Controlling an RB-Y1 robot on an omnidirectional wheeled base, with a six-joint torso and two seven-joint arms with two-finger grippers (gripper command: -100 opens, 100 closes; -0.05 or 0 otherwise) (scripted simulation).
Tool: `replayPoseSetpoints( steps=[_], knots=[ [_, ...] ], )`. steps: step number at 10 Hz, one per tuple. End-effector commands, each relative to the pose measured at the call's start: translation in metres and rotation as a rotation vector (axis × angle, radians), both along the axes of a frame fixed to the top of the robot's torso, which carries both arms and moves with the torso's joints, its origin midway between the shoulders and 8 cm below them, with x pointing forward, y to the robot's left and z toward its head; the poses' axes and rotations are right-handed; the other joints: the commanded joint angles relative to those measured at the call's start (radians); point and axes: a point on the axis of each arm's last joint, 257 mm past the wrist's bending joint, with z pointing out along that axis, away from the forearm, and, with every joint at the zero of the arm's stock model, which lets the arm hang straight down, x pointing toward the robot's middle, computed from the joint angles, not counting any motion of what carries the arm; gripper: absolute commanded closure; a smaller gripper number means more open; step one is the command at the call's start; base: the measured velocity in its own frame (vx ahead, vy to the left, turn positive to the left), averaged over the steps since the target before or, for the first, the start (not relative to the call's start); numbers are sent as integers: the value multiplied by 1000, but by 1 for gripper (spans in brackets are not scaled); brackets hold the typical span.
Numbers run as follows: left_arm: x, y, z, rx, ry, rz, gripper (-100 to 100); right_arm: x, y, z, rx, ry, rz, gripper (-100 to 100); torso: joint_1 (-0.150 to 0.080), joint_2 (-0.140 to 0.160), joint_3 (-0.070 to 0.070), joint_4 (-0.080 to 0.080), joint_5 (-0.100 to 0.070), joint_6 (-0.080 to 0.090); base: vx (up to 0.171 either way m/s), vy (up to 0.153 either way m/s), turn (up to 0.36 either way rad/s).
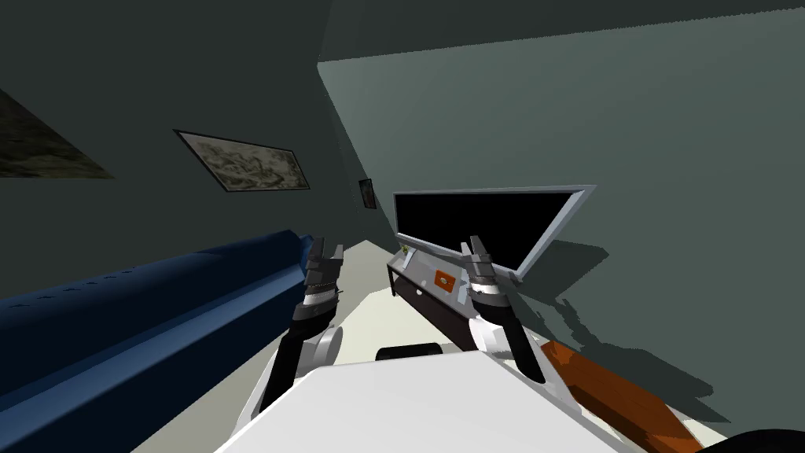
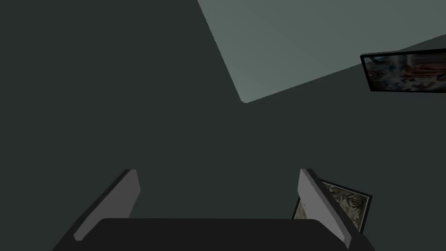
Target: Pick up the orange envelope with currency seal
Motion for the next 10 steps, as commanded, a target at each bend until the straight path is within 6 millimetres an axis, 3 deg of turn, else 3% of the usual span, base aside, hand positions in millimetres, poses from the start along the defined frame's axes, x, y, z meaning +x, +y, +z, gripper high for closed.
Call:
replayPoseSetpoints(
  steps=[1, 5, 10],
  knots=[
    [0, 0, 0, 0, 0, 0, 0, 4, 4, -16, -21, 48, 22, -100, 0, 0, 0, 0, 0, 0, 26, -4, 4],
    [0, 0, 0, 0, 0, 0, 0, 13, 14, -74, -57, 207, 78, -100, 0, -3, -2, -1, 0, 0, 48, -3, 21],
    [0, 0, 0, 0, 0, 0, 0, 3, 27, -190, -123, 503, 166, -100, -1, -4, -2, -1, 0, 0, 58, -6, 63]
  ],
)
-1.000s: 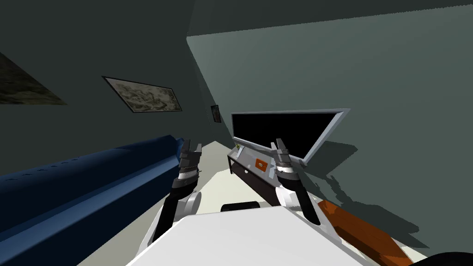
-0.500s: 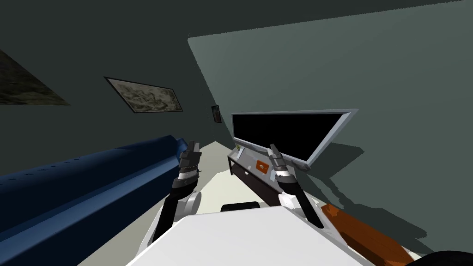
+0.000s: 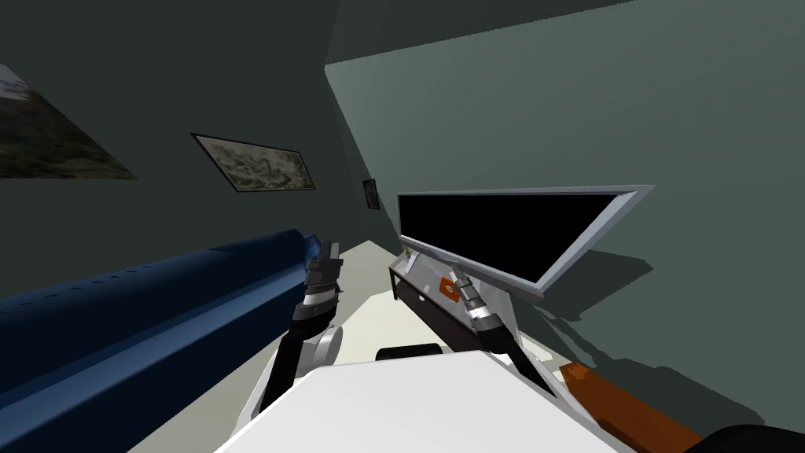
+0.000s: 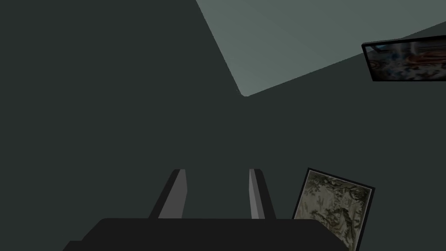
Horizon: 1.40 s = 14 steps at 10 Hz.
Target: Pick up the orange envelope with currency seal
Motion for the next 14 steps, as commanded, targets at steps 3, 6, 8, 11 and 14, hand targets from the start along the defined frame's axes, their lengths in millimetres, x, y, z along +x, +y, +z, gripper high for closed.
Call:
replayPoseSetpoints(
  steps=[3, 6, 8, 11, 14],
  knots=[
    [0, 0, 0, 0, 0, 0, 0, -14, 4, -48, -40, 112, 37, -100, 1, 2, 1, 0, 0, 0, 32, -8, 50],
    [0, 0, 0, 0, 0, 0, 0, -35, 3, -103, -98, 250, 84, -100, 1, 1, 1, 0, 0, 0, 35, -7, 88],
    [0, 0, 0, 0, 0, 0, 0, -49, 1, -131, -133, 319, 110, -100, 0, 2, 1, 1, 0, 0, 21, -9, 74],
    [0, 0, 0, 0, 0, 0, 0, -82, -9, -183, -209, 454, 161, -100, 1, 3, 1, 1, 0, 0, 19, -6, 106],
    [0, 0, 0, 0, 0, 0, 0, -120, -25, -230, -294, 581, 211, -100, 0, 2, 1, 1, 0, 0, 18, -11, 134]
  ],
)
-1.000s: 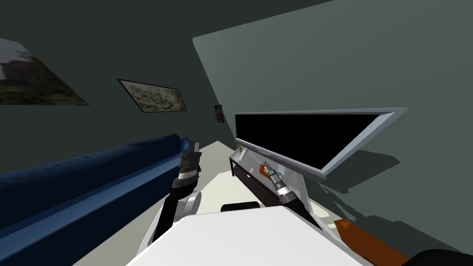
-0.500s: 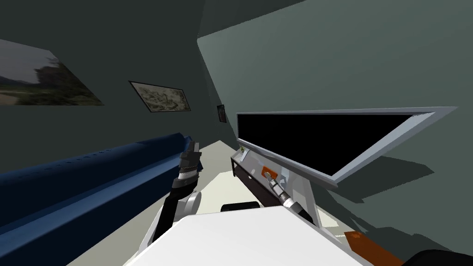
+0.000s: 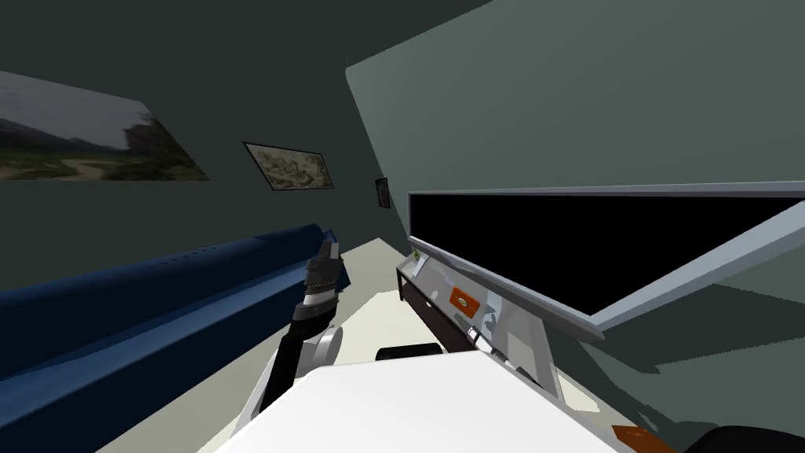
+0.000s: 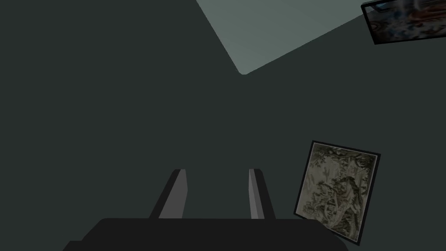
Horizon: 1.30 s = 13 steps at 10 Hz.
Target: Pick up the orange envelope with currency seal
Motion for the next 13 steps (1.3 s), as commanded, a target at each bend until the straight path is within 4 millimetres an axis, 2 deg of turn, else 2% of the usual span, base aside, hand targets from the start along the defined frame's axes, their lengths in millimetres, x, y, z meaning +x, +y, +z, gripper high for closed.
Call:
replayPoseSetpoints(
  steps=[1, 2, 3, 5, 6, 7, 10, 11, 12, 13],
  knots=[
    [0, 0, 0, 0, 0, 0, 0, -8, -8, -14, -36, 36, 24, -100, 0, 0, 0, 0, 0, 0, 11, -9, 70],
    [0, 0, 0, 0, 0, 0, 0, -26, -17, -31, -76, 88, 57, -100, 0, 0, 0, 0, 0, 0, 10, -5, 169],
    [0, 0, 0, 0, 0, 0, 0, -28, -21, -34, -86, 96, 59, -100, 0, 0, 0, 0, 0, 0, 8, -8, 82],
    [0, 0, 0, 0, 0, 0, 0, -66, -46, -67, -170, 199, 116, -100, 0, 0, 0, 0, 0, 0, 9, -3, 204],
    [0, 0, 0, 0, 0, 0, 0, -67, -53, -66, -190, 205, 131, -100, 0, 0, 0, 0, 0, 0, 8, -8, 93],
    [0, 0, 0, 0, 0, 0, 0, -85, -70, -78, -239, 252, 165, -100, 0, 0, 0, 0, 0, 0, 5, 1, 195],
    [0, 0, 0, 0, 0, 0, 0, -115, -108, -95, -340, 333, 236, -100, 1, 0, 0, 0, 0, 1, 2, 6, 179],
    [0, 0, 0, 0, 0, 0, 0, -116, -112, -94, -351, 335, 243, -100, 1, 0, 0, 0, 0, 0, 1, 6, 91],
    [0, 0, 0, 0, 0, 0, 0, -128, -131, -98, -400, 369, 279, -100, 2, 0, 0, 0, 0, 1, -2, 16, 181],
    [0, 0, 0, 0, 0, 0, 0, -128, -133, -98, -404, 370, 281, -100, 2, 0, 0, 0, 1, 0, -1, 11, 117]
  ],
)
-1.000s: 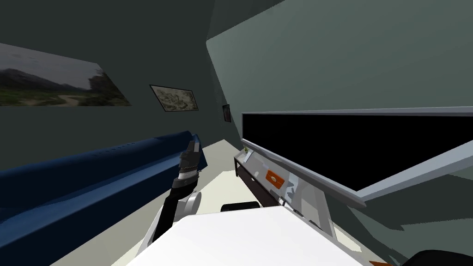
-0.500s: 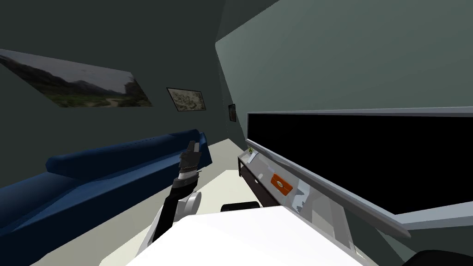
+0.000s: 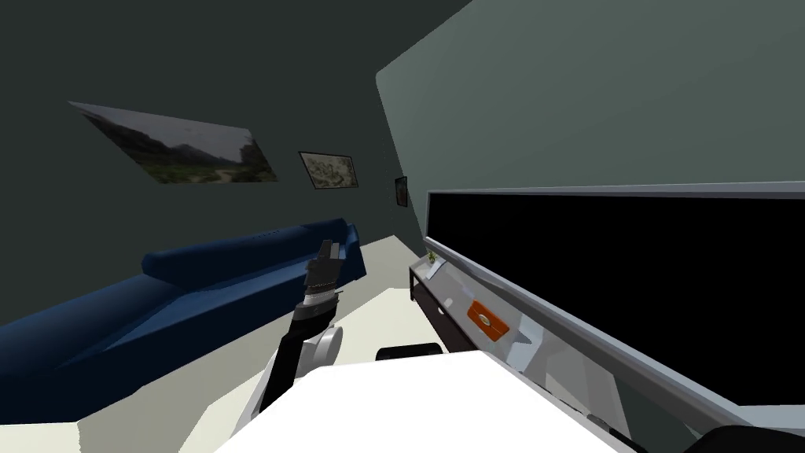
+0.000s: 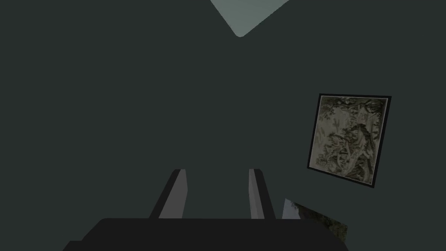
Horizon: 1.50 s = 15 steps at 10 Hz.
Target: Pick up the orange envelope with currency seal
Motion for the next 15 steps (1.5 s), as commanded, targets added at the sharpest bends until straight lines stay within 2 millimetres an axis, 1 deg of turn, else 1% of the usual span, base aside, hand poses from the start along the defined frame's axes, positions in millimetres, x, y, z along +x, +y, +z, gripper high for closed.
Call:
replayPoseSetpoints(
  steps=[1, 2, 3, 4, 5, 6, 8, 9, 11, 13, 14, 15],
  knots=[
    [0, 0, 0, 0, 0, 0, 0, -11, -20, -4, -50, 31, 53, -100, 0, 0, 0, 0, 0, 0, -5, 21, 186],
    [0, 0, 0, 0, 0, 0, 0, -19, -38, -6, -89, 57, 85, -100, 0, 0, 0, 0, 0, -1, -11, 35, 270],
    [0, 0, 0, 0, 0, 0, 0, -21, -46, -5, -105, 65, 89, -100, 1, 0, 0, 0, 0, -1, -5, 25, 112],
    [0, 0, 0, 0, 0, 0, 0, -27, -66, -3, -147, 88, 127, -100, 1, 0, 0, 0, 0, 0, -1, 32, 202],
    [0, 0, 0, 0, 0, 0, 0, -31, -81, -2, -180, 105, 159, -100, 1, 0, 0, 0, 0, -1, -10, 46, 270],
    [0, 0, 0, 0, 0, 0, 0, -30, -87, 1, -192, 109, 168, -100, 2, 0, 0, 0, 1, -1, -10, 34, 103],
    [0, 0, 0, 0, 0, 0, 0, -32, -122, 10, -265, 140, 238, -100, 2, 0, 0, 0, 0, 0, -12, 50, 234],
    [0, 0, 0, 0, 0, 0, 0, -32, -124, 12, -269, 141, 241, -100, 3, 0, 0, 0, 1, -1, -10, 43, 116],
    [0, 0, 0, 0, 0, 0, 0, -28, -155, 25, -334, 163, 306, -100, 3, 1, 0, 0, 1, 0, -8, 59, 202],
    [0, 0, 0, 0, 0, 0, 0, -22, -180, 38, -387, 179, 361, -100, 4, 0, 0, 0, 1, 0, -9, 74, 272],
    [0, 0, 0, 0, 0, 0, 0, -19, -190, 45, -409, 185, 385, -100, 5, 0, 0, 0, 1, 0, -16, 76, 173],
    [0, 0, 0, 0, 0, 0, 0, -19, -190, 45, -409, 185, 385, -100, 5, 1, 0, 0, 1, 0, -11, 48, 45]
  ],
)
